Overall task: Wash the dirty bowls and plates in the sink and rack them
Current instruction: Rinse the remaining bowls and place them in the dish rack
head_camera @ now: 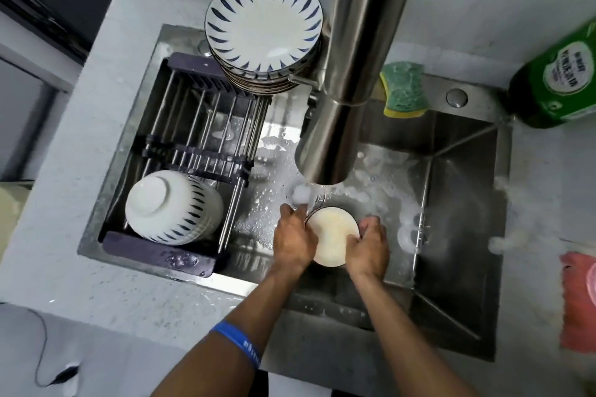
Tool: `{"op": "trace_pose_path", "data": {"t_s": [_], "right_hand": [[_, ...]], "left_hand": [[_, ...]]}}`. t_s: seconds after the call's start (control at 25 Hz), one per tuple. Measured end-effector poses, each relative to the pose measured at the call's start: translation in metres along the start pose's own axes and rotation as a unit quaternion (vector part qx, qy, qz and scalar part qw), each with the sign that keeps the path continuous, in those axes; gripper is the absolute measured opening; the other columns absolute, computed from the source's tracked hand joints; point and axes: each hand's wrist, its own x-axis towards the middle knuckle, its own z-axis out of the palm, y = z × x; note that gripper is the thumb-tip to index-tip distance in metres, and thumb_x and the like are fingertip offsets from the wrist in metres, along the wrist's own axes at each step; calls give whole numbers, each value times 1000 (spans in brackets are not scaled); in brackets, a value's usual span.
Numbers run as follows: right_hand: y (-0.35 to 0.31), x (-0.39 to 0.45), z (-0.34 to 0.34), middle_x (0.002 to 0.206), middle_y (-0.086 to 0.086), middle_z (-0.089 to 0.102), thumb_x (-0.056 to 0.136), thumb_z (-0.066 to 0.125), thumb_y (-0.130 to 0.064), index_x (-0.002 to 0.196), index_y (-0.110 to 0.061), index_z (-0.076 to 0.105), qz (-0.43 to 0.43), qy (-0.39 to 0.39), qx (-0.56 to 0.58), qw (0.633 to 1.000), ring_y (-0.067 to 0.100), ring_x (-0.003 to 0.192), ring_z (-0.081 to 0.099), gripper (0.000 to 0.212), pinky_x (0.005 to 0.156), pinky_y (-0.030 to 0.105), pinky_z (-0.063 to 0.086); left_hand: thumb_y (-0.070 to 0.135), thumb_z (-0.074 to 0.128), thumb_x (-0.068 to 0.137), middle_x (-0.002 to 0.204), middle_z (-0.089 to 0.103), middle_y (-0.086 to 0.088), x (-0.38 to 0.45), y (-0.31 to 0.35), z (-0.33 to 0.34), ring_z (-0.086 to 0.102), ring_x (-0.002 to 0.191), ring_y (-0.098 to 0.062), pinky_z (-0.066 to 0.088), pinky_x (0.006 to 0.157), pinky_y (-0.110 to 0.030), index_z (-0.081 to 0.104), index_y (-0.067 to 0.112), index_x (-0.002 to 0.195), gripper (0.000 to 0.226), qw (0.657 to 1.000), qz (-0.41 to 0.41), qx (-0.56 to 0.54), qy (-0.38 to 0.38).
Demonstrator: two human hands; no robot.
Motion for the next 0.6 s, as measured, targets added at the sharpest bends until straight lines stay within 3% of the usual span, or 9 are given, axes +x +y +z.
{"op": "trace_pose_path", "data": {"t_s": [0.2, 0.36, 0.44, 0.52, 0.6], "right_hand": [[5, 0, -8, 97, 10, 68, 82, 59, -7, 98, -17, 56, -37, -31, -17, 999, 32, 90, 63, 18, 77, 33, 48], [-12, -19, -28, 103, 6, 67, 83, 58, -11, 104, -20, 53, -53, -26, -8, 998, 32, 96, 60, 23, 80, 36, 49], [-26, -40, -41, 111, 0, 65, 86, 59, -22, 111, -20, 57, -238, 30, -20, 971, 27, 105, 55, 25, 88, 38, 46], [-33, -54, -56, 111, -4, 68, 88, 56, -37, 109, -19, 64, -438, 11, -68, 896, 21, 114, 54, 28, 101, 39, 39], [-40, -57, -66, 98, -7, 71, 90, 55, -40, 102, -22, 65, -528, -31, -150, 835, 18, 104, 62, 23, 103, 38, 37]], "left_hand": [[6, 54, 87, 115, 68, -11, -15, 4, -17, 63, 106, -30, 46, 95, -33, 62, 28, 131, 50, 998, 48, 35, -1], [9, 60, 83, 101, 76, -4, -21, 4, -43, 70, 92, -25, 55, 88, -33, 70, 28, 120, 43, 997, 25, -71, 7], [6, 60, 83, 87, 76, -5, -20, 7, -56, 69, 70, -21, 59, 72, -35, 72, 22, 119, 41, 988, 2, -157, -8], [3, 60, 86, 76, 71, -3, -11, 13, -70, 60, 49, -13, 54, 50, -29, 72, 13, 113, 32, 973, -47, -225, -8], [4, 58, 88, 74, 67, -2, -3, 24, -90, 56, 48, -9, 49, 46, -25, 72, 11, 103, 22, 968, -74, -240, -27]]}}
